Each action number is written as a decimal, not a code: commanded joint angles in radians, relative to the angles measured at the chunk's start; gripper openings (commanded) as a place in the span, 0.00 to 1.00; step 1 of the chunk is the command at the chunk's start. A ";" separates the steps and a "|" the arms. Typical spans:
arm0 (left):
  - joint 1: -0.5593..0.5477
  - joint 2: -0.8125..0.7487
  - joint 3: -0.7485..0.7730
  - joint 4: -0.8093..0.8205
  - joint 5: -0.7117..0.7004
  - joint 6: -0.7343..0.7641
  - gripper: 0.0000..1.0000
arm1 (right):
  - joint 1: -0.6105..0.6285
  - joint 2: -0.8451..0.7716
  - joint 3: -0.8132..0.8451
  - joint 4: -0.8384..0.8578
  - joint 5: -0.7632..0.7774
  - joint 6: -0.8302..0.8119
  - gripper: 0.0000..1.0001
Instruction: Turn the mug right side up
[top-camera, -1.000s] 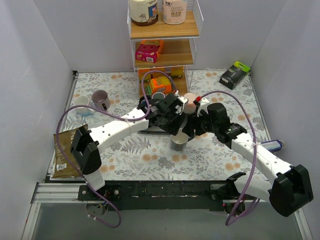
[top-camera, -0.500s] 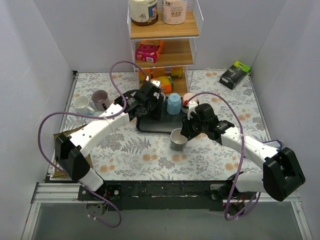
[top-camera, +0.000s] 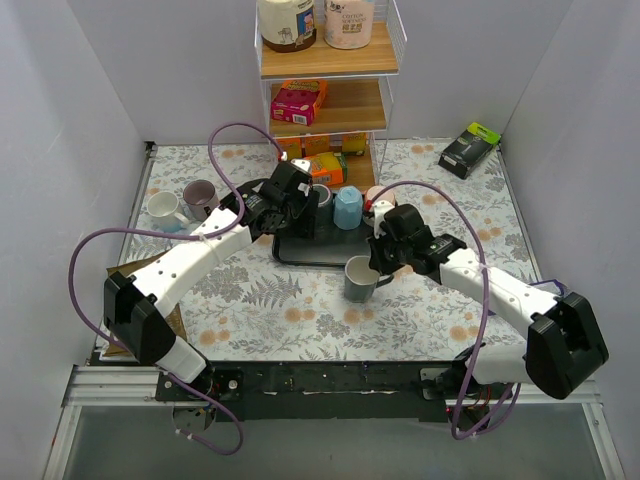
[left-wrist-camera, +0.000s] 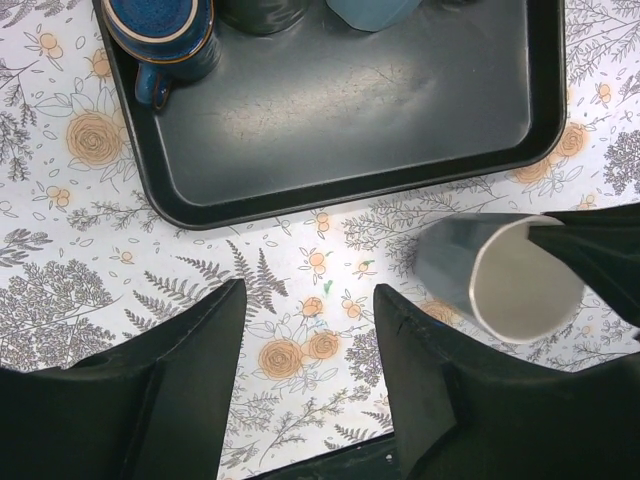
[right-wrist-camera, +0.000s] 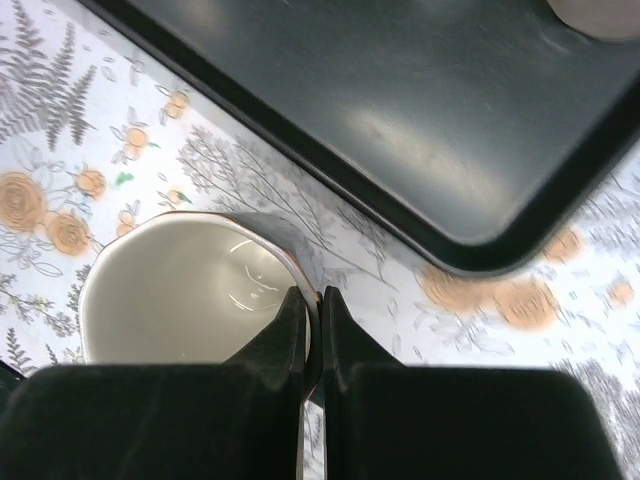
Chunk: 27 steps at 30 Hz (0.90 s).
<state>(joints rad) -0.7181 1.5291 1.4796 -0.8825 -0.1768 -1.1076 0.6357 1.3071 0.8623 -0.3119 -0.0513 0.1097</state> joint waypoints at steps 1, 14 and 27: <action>0.017 -0.046 -0.007 0.011 -0.015 0.006 0.54 | -0.014 -0.103 0.156 -0.137 0.149 0.057 0.01; 0.074 -0.050 -0.058 0.100 0.016 -0.028 0.67 | -0.310 0.066 0.412 -0.392 0.596 0.479 0.01; 0.098 -0.050 -0.100 0.189 0.033 -0.006 0.98 | -0.433 0.373 0.567 -0.302 0.663 0.683 0.01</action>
<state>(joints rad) -0.6315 1.5238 1.3819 -0.7265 -0.1444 -1.1225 0.2310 1.6936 1.3640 -0.7307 0.5514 0.7044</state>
